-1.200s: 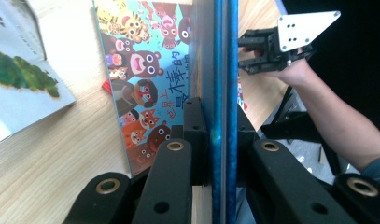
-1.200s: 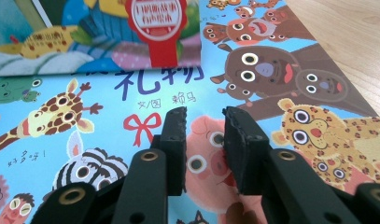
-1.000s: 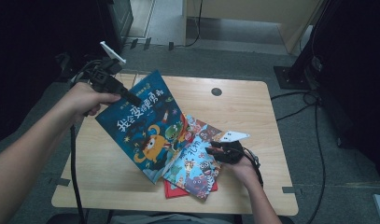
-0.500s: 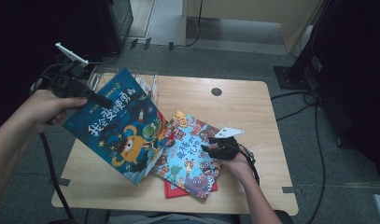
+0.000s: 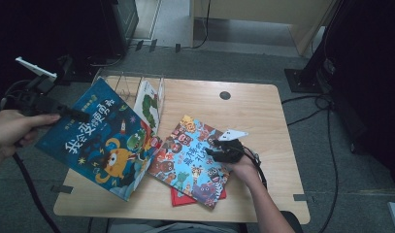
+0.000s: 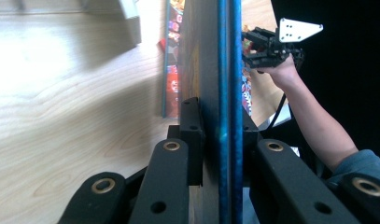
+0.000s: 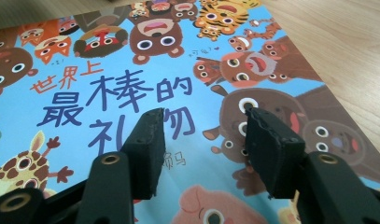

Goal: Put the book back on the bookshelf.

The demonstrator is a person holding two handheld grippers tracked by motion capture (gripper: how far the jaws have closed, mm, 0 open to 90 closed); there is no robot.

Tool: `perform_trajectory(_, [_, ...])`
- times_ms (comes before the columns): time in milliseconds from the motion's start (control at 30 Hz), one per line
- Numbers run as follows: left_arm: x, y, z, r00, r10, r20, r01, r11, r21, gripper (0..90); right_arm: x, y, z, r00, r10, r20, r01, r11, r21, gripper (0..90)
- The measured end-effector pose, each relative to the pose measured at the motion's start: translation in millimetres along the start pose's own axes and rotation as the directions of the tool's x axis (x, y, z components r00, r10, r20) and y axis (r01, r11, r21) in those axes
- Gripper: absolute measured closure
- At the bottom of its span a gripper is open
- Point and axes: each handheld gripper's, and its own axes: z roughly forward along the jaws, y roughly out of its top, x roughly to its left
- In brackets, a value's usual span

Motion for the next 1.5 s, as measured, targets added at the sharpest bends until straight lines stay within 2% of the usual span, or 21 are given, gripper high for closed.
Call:
perform_trajectory(133, [6.6,-7.8,-7.5,0.9998,-0.018,-0.01,0.018,0.9998,-0.007,80.9,1.4,-0.8,0.9,0.9996,-0.026,0.007,0.026,0.9997,-0.003,45.6])
perform_trajectory(200, [14.9,-14.9,-14.4,0.9991,-0.04,-0.016,0.04,0.9988,-0.03,81.0,3.3,-1.2,1.7,0.9988,-0.047,0.011,0.047,0.9989,-0.001,43.7])
perform_trajectory(367, [28.8,-27.2,-23.9,0.9969,-0.074,-0.025,0.073,0.9958,-0.055,80.9,2.7,-1.9,1.9,0.9986,-0.052,0.006,0.052,0.9986,-0.008,43.3])
perform_trajectory(533, [35.0,-31.3,-31.9,0.9955,-0.088,-0.035,0.085,0.9945,-0.061,80.8,2.9,-2.4,1.9,0.998,-0.063,0.008,0.063,0.998,-0.01,42.7])
perform_trajectory(667, [45.2,-33.0,-40.5,0.9904,-0.128,-0.051,0.124,0.9893,-0.077,80.8,3.1,-2.6,2.3,0.9978,-0.066,0.008,0.066,0.9978,-0.012,42.1])
perform_trajectory(767, [48.7,-31.7,-42.6,0.9883,-0.139,-0.063,0.133,0.9877,-0.082,80.7,3.0,-2.7,2.5,0.9977,-0.067,0.009,0.067,0.9977,-0.014,42.0])
perform_trajectory(800, [53.1,-28.9,-45.4,0.9845,-0.153,-0.085,0.145,0.9848,-0.095,80.9,3.0,-2.7,2.5,0.9977,-0.067,0.009,0.067,0.9977,-0.014,42.0])
perform_trajectory(833, [53.1,-28.9,-45.4,0.9845,-0.153,-0.085,0.145,0.9848,-0.095,81.2,3.0,-2.7,2.5,0.9977,-0.067,0.009,0.067,0.9976,-0.014,42.0])
perform_trajectory(967, [60.8,-19.6,-49.2,0.9744,-0.187,-0.126,0.172,0.9783,-0.115,81.1,3.1,-2.6,2.8,0.9978,-0.065,0.01,0.065,0.9978,-0.014,41.7])
perform_trajectory(1200, [69.7,-1.0,-47.4,0.9666,-0.216,-0.137,0.199,0.9717,-0.127,82.3,3.1,-2.5,3.6,0.9979,-0.063,0.012,0.063,0.9978,-0.019,41.6])
perform_trajectory(1500, [80.1,12.5,-61.0,0.9502,-0.26,-0.171,0.233,0.9582,-0.166,82.6,3.5,-3.2,4.0,0.9981,-0.06,0.018,0.06,0.9978,-0.029,41.5])
